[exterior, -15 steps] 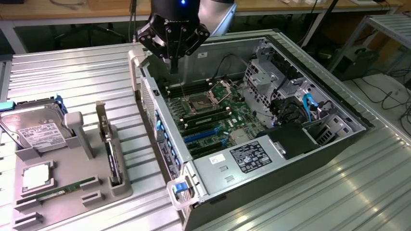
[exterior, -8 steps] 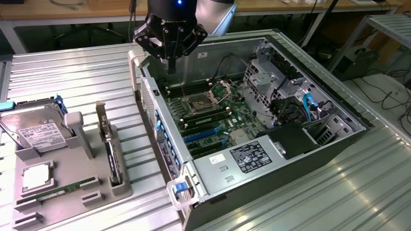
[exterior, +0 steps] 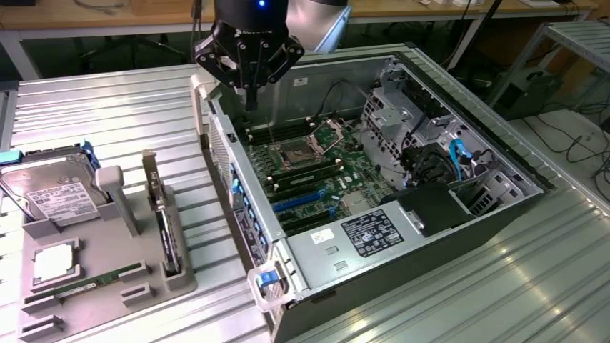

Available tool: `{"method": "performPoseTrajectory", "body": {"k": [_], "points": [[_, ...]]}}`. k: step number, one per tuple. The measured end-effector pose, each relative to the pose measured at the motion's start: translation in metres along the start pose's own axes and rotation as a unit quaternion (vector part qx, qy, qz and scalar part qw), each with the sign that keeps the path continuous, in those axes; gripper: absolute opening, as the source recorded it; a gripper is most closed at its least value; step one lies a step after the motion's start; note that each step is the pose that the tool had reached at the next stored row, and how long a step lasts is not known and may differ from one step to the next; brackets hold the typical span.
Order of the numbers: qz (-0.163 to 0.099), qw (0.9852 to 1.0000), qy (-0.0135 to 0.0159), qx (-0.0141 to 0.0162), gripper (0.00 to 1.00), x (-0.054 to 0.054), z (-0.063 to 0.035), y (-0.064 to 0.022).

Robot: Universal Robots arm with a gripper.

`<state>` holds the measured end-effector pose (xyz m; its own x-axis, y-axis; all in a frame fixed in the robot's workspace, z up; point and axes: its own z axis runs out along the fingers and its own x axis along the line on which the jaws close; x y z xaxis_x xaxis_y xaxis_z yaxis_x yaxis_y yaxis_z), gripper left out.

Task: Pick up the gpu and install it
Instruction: 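Reach for the gpu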

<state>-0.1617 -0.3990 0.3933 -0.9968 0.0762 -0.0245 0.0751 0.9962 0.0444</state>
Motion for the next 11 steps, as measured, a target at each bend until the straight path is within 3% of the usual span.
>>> {"method": "performPoseTrajectory", "body": {"k": [11], "points": [[0.0,1.0,0.0,0.0,0.11,0.005,-0.0002,-0.0004]]}}
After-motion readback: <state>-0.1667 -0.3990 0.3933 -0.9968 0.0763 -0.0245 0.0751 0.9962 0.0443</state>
